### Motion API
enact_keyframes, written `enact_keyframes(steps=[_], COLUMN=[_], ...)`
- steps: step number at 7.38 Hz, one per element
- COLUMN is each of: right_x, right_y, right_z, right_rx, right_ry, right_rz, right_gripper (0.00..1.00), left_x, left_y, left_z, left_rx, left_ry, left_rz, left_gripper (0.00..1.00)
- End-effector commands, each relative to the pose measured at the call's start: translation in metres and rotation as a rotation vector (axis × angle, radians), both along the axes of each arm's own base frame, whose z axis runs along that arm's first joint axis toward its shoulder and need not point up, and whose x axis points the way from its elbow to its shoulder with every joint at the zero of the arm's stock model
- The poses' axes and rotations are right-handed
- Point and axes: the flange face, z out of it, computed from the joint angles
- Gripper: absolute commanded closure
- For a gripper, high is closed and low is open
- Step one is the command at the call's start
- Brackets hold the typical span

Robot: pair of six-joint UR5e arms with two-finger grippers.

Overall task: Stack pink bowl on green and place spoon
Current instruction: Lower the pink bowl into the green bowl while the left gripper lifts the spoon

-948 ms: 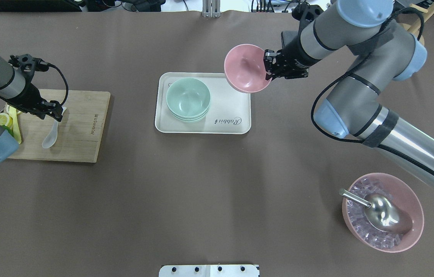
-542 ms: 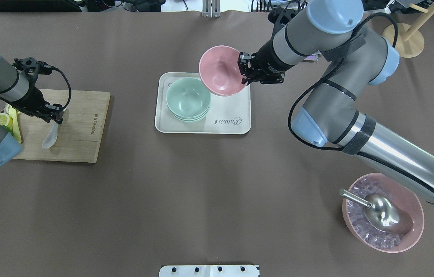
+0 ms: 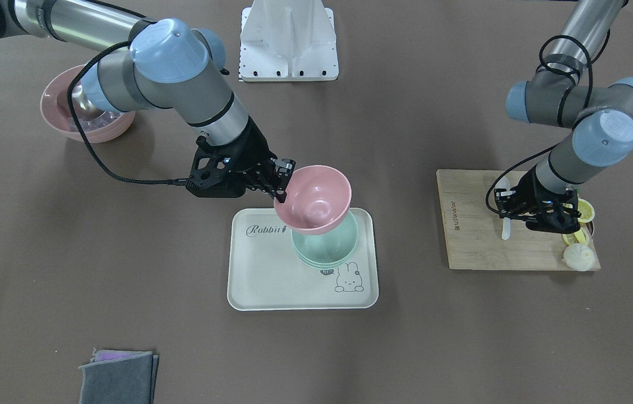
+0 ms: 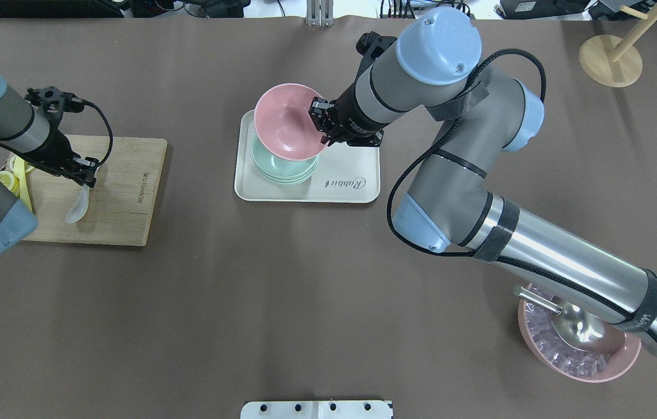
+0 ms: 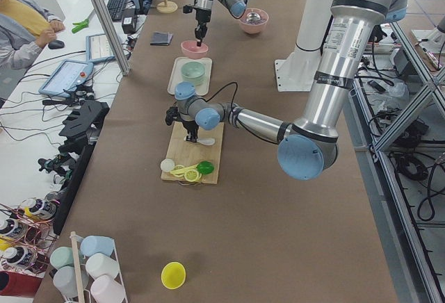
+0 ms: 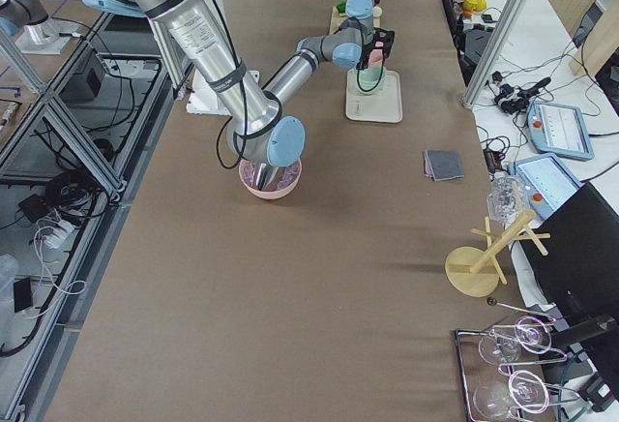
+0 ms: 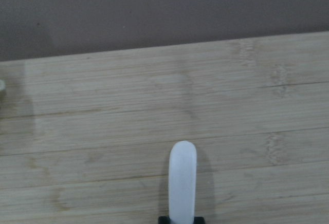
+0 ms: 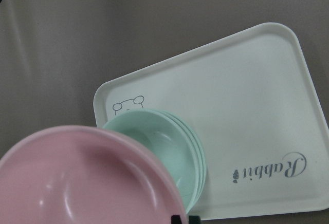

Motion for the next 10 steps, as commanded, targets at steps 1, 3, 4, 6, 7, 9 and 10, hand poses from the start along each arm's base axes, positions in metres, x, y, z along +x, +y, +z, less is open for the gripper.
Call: enact_keyframes(steps=[1, 3, 4, 6, 7, 9, 10], right_x=[-0.026, -0.047, -0.048, -0.054, -0.058, -0.046, 0.006], right_y=[-0.004, -0.023, -0.022, -0.021, -0.015, -0.007, -0.022], right_z=[-0.004, -0.007, -0.007, 0.001, 0.002, -0.009, 0.004], right_rx=[-0.024, -0.068, -0.071, -0.082, -0.081, -0.083, -0.117], right_ry=[0.044, 0.072, 0.072, 0.084, 0.084, 0.053, 0.03], right_rz=[0.006, 0.042, 0.042, 0.039, 0.035, 0.005, -0.021], right_gripper=[1.0, 1.0, 1.0, 0.55, 0.01, 0.0, 0.0], left_x=[-0.001, 0.001, 0.008, 0.026, 0.037, 0.061, 0.087], left_y=[0.0, -0.001, -0.011, -0.029, -0.031, -0.043, -0.059], left_z=[-0.035, -0.074, -0.106, -0.188, -0.219, -0.279, -0.308], left_rx=[0.032, 0.007, -0.002, -0.047, -0.071, -0.113, -0.126], left_ry=[0.042, 0.084, 0.117, 0.212, 0.248, 0.309, 0.318], left_rz=[-0.012, -0.076, -0.115, -0.212, -0.239, -0.286, -0.285], left_gripper=[1.0, 1.0, 1.0, 1.0, 1.0, 1.0, 1.0])
